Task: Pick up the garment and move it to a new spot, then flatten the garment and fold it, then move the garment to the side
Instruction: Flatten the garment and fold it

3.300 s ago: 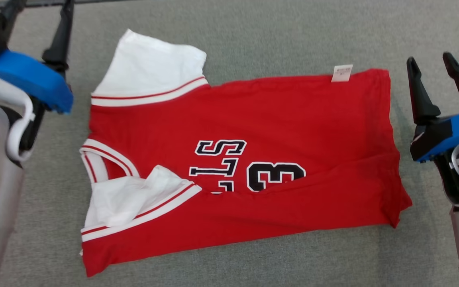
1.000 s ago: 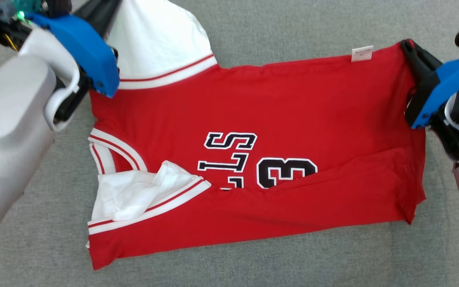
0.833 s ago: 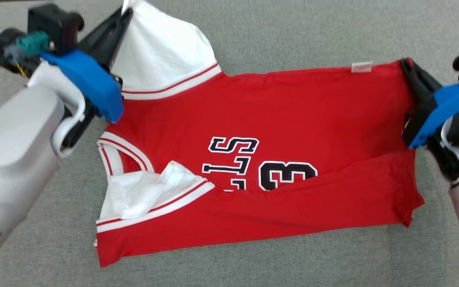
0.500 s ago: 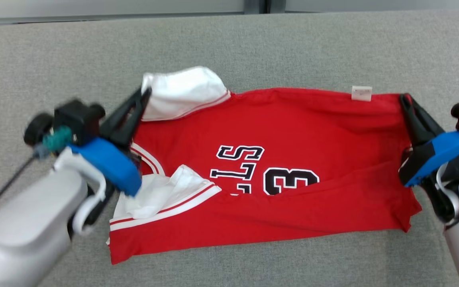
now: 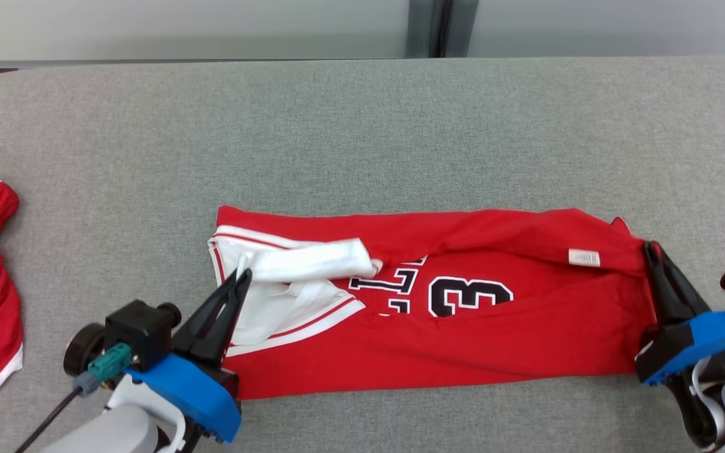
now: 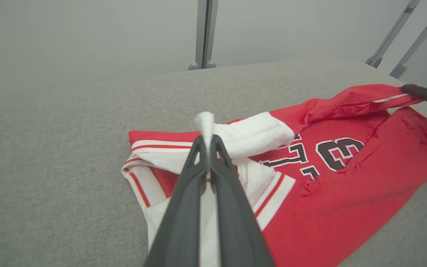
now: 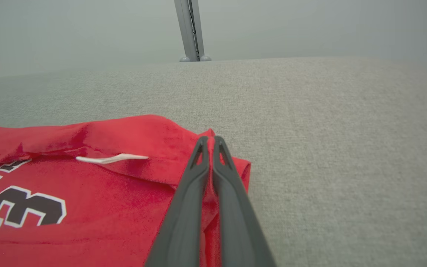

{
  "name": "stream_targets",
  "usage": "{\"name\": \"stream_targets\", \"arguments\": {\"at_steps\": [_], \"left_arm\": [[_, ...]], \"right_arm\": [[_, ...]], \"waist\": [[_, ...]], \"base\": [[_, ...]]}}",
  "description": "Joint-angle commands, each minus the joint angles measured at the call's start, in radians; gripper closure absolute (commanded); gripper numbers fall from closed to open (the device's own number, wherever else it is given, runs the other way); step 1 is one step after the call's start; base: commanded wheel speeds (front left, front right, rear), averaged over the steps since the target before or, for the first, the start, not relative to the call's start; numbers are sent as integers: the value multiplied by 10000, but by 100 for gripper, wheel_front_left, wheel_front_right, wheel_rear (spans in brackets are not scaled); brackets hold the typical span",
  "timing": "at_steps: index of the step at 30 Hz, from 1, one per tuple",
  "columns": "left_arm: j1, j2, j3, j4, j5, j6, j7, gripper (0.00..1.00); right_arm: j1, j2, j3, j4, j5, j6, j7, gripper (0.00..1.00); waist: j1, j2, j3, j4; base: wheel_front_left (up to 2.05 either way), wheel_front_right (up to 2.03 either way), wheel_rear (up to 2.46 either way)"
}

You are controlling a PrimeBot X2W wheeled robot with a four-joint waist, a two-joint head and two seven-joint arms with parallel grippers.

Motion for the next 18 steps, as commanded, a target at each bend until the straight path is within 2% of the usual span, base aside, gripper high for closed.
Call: {"name": "stream_targets", "arguments": {"at_steps": [1, 8, 9, 10, 11, 12, 18], "left_arm": [[232, 23, 110, -50, 34, 62, -37, 100], [1117, -143, 536, -60, 167, 253, -42, 100], [1233, -178, 626, -24, 195, 285, -42, 100], [1296, -236, 793, -27, 294, 333, -42, 85], [1375, -288, 974, -44, 419, 384, -42, 22], [1528, -346, 1142, -53, 515, 439, -43, 0], [2353, -945, 2581, -223, 1453, 436, -42, 0]], "right_arm": [[266, 63, -41, -54, 80, 1, -96, 100], [903, 267, -195, -200, 294, 1, -268, 100], [939, 263, -187, -226, 286, 1, -283, 80], [970, 259, -206, -266, 300, 1, -360, 48], [1008, 276, -203, -299, 335, 1, -426, 0], [1017, 280, -224, -336, 366, 1, -516, 0], [960, 108, -286, -603, 442, 1, -758, 0]], "waist": [[1, 0, -40, 4], [1, 0, -235, -10], [1, 0, -266, -16], [1, 0, -293, -18], [1, 0, -330, -17], [1, 0, -358, -14], [1, 0, -562, 54]], "base": [[0, 0, 0], [0, 0, 0], [0, 0, 0], [0, 0, 0], [0, 0, 0], [0, 0, 0], [0, 0, 0]]}}
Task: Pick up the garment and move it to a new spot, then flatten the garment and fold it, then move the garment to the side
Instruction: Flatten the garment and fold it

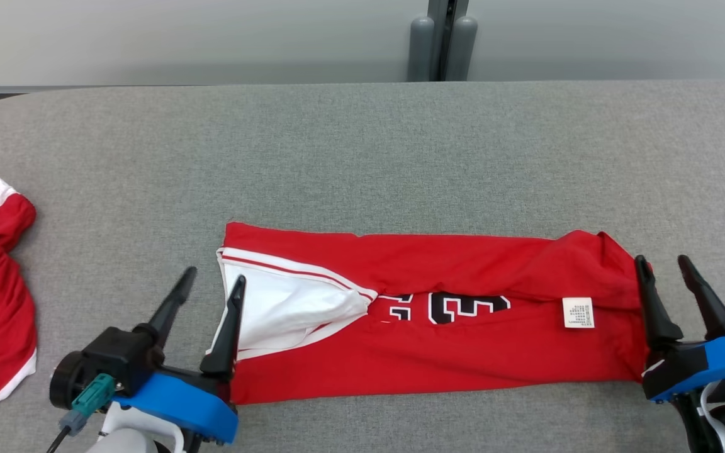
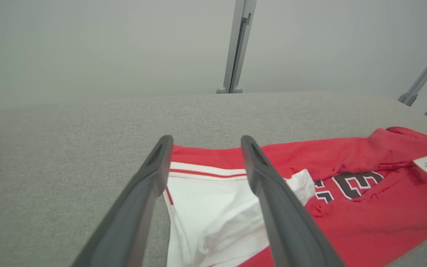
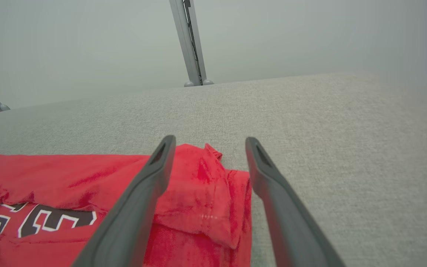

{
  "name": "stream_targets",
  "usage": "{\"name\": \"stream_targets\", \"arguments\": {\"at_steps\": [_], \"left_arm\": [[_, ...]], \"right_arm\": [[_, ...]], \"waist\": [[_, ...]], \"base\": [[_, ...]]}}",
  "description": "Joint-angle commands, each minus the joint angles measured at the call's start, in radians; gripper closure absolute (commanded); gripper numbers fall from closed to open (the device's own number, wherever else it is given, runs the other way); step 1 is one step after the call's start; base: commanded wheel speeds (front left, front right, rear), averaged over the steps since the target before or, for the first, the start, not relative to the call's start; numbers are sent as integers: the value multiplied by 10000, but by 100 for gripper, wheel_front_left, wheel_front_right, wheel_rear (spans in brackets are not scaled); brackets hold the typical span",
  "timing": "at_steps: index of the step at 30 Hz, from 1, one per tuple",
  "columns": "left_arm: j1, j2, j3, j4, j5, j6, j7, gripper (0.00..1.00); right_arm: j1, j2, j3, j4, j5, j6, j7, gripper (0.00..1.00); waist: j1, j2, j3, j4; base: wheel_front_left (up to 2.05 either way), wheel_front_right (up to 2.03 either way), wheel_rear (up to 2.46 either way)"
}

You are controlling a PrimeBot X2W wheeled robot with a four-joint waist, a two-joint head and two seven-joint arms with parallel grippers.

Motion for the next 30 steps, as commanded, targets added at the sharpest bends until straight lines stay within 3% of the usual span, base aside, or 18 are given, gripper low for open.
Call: {"name": "stream_targets", "arguments": {"at_steps": [1, 9, 17, 27, 28, 29, 30], "left_arm": [[274, -159, 457, -42, 368, 36, -44, 0], [1522, -1585, 3515, -150, 2645, 121, -37, 0], [2469, -3165, 6009, -47, 4195, -784, -35, 0], [2899, -4628, 8128, 440, 5535, -1885, -36, 0], [2932, -4742, 8267, 538, 5681, -1963, -36, 0], [2927, -4827, 8389, 602, 5824, -2041, -36, 0], [2909, -4895, 8490, 662, 5969, -2131, -36, 0]], "right_arm": [[-32, -105, -84, -27, -12, 1, 70, 0], [-457, 24, -563, 760, -494, 1, 745, 0], [-631, 295, -679, 2038, -785, 1, 1133, 0], [-553, 642, 42, 2990, -447, 4, 1567, 0], [-558, 681, 121, 3034, -380, 4, 1614, 54], [-574, 699, 187, 3020, -325, 7, 1580, 87], [-600, 705, 220, 2981, -260, 13, 1492, 100]], "waist": [[1, -1, -47, 24], [1, -1, -111, 235], [1, -1, -46, 321], [1, -1, -38, 276], [1, -1, -31, 273], [1, -1, -26, 275], [1, -1, -17, 278]], "base": [[0, 0, 0], [0, 0, 0], [0, 0, 0], [0, 0, 0], [0, 0, 0], [0, 0, 0], [0, 0, 0]]}}
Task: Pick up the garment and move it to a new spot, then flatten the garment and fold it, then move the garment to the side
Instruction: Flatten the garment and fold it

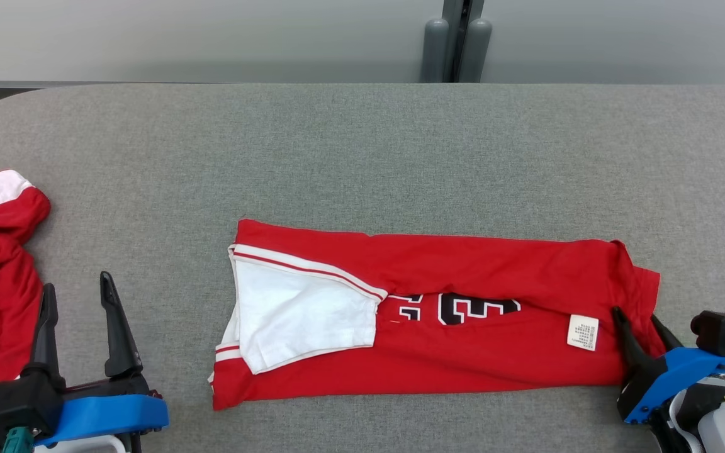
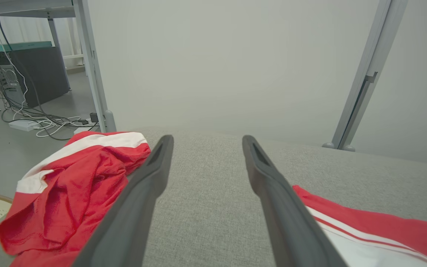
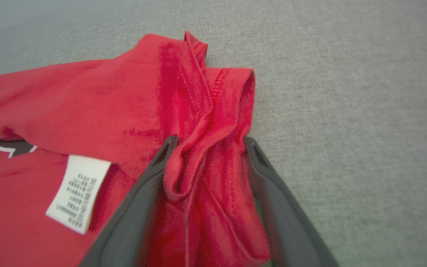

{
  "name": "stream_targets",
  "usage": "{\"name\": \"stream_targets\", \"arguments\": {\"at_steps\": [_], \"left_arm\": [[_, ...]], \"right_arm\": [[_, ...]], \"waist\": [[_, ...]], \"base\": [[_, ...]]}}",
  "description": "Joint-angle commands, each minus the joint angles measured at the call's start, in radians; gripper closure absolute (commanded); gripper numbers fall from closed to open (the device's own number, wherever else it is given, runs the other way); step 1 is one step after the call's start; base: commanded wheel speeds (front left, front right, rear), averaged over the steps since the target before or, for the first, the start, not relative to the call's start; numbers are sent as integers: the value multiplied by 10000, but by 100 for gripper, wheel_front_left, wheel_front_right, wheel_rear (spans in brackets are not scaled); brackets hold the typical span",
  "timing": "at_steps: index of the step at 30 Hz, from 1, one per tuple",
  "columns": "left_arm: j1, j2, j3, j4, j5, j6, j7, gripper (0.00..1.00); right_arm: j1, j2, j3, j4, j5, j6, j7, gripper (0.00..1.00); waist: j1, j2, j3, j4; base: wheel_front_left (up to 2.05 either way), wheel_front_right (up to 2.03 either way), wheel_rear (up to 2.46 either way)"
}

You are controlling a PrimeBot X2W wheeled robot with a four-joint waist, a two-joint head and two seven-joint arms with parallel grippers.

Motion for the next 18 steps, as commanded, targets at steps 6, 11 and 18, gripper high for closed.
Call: {"name": "stream_targets", "arguments": {"at_steps": [6, 11, 18], "left_arm": [[-17, -408, 656, 314, 761, -428, -26, 0], [71, -592, 996, 411, 1063, -671, -24, 0], [192, -756, 1323, 467, 1360, -915, -24, 0]], "right_arm": [[-119, -180, -35, 12, 253, 9, -331, 100], [-123, -655, -445, 24, 249, 9, -466, 100], [228, -1232, -1308, -228, 171, 10, -537, 100]], "waist": [[0, 0, -14, -24], [0, 0, -141, -74], [0, 0, -357, -171]], "base": [[0, 0, 0], [0, 0, 0], [0, 0, 0]]}}
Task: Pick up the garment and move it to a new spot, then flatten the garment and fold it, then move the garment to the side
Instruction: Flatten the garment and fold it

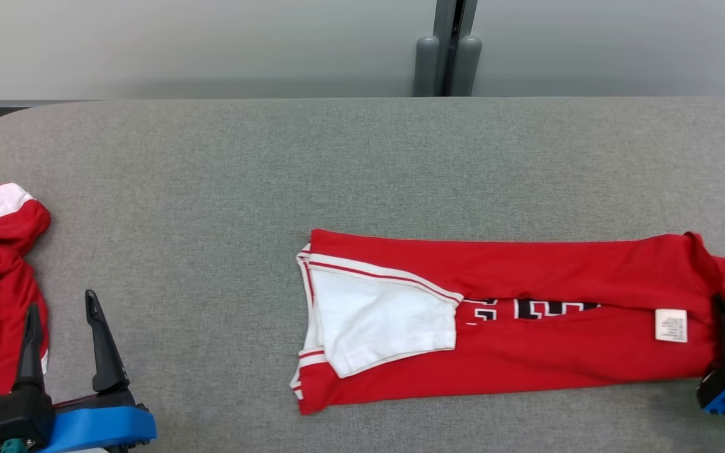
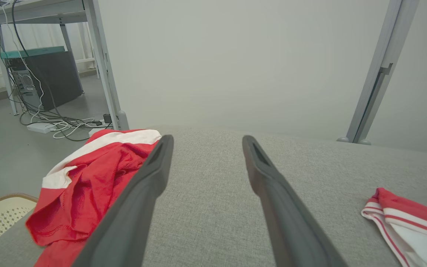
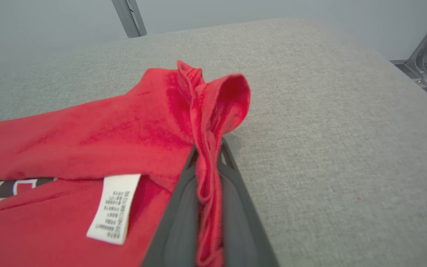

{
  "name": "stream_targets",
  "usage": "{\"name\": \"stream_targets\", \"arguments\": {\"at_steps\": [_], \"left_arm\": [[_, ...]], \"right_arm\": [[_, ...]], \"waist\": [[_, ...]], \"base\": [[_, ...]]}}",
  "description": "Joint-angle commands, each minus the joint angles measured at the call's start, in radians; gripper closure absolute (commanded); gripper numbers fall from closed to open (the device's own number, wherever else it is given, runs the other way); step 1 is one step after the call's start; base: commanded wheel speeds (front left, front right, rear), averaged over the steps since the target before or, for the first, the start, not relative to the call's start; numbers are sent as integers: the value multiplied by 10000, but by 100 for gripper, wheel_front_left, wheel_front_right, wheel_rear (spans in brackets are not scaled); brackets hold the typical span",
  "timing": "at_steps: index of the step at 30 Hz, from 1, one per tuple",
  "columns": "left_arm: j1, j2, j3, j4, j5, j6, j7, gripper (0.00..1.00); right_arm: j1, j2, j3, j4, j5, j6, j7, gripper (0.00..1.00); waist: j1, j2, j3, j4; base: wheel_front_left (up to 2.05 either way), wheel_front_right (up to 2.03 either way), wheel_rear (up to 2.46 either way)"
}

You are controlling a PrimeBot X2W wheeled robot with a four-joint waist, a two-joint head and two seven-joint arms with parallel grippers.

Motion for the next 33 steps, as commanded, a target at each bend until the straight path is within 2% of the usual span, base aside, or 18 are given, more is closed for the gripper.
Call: {"name": "stream_targets", "arguments": {"at_steps": [1, 6, 12, 22, 33], "left_arm": [[57, -41, 68, 2, 150, -89, -22, 0], [103, -93, 164, -22, 265, -112, -22, 0], [103, -152, 260, -19, 373, -220, -22, 0], [101, -211, 293, 14, 436, -319, -22, 0], [-208, -230, 131, 114, 440, -372, -22, 0]], "right_arm": [[150, -183, -255, -180, -70, -13, -50, 100], [199, -92, -456, -599, -184, -13, 112, 100], [341, 427, -64, -1846, -250, -8, 520, 100], [464, 1320, 1494, -3850, -152, -7, 1349, 100], [-310, 2030, 3501, -3891, 31, -7, 1450, 100]], "waist": [[0, 0, -47, -52], [0, 0, -94, -124], [0, 0, -167, -205], [0, 0, -241, -169], [0, 0, -126, 198]], "base": [[0, 0, 0], [0, 0, 0], [0, 0, 0], [0, 0, 0], [0, 0, 0]]}}
